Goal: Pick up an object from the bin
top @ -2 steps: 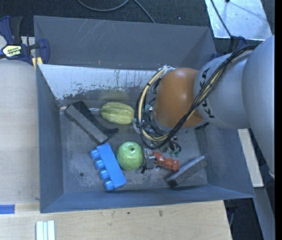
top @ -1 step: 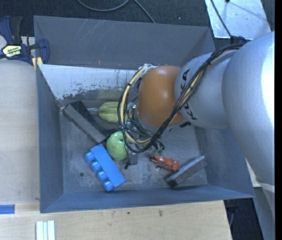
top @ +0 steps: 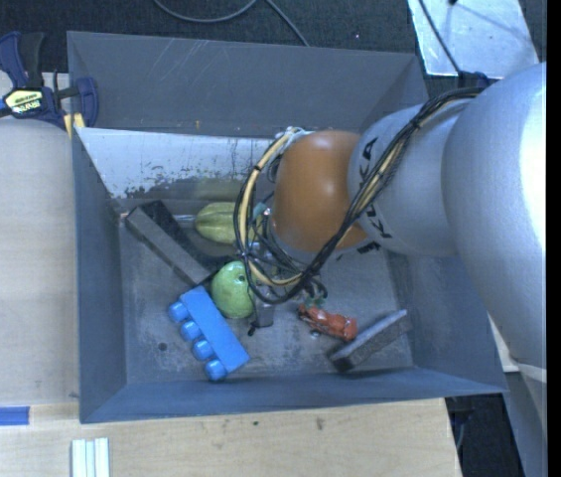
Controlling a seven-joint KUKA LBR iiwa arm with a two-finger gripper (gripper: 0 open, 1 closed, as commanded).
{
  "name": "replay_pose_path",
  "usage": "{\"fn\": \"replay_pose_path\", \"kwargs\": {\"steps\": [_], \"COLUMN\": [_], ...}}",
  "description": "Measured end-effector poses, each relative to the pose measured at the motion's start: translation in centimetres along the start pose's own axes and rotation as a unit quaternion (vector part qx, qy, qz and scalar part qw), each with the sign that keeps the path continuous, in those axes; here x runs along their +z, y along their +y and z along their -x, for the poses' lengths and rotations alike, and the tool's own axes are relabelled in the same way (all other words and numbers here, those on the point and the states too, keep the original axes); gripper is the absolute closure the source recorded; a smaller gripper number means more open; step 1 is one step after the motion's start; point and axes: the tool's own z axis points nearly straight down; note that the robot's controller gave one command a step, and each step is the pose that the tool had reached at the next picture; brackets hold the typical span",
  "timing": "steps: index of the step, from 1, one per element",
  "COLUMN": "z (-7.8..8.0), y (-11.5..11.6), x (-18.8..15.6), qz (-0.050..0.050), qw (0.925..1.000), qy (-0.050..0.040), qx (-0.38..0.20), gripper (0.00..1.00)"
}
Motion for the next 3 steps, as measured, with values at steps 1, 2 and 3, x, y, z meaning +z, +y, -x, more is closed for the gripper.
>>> {"fn": "replay_pose_path", "kwargs": {"steps": [1, 2, 3], "z": [0.1, 0.1, 0.1], "y": [0.3, 0.3, 0.3], "x": [-12.0, -12.0, -15.6], "qz": [0.0, 0.0, 0.0], "qw": [0.9996, 0.9996, 0.9998], "qy": [-0.0018, -0.0017, 0.0021], "qx": [0.028, 0.028, 0.021], "gripper": [1.0, 1.0, 1.0]}}
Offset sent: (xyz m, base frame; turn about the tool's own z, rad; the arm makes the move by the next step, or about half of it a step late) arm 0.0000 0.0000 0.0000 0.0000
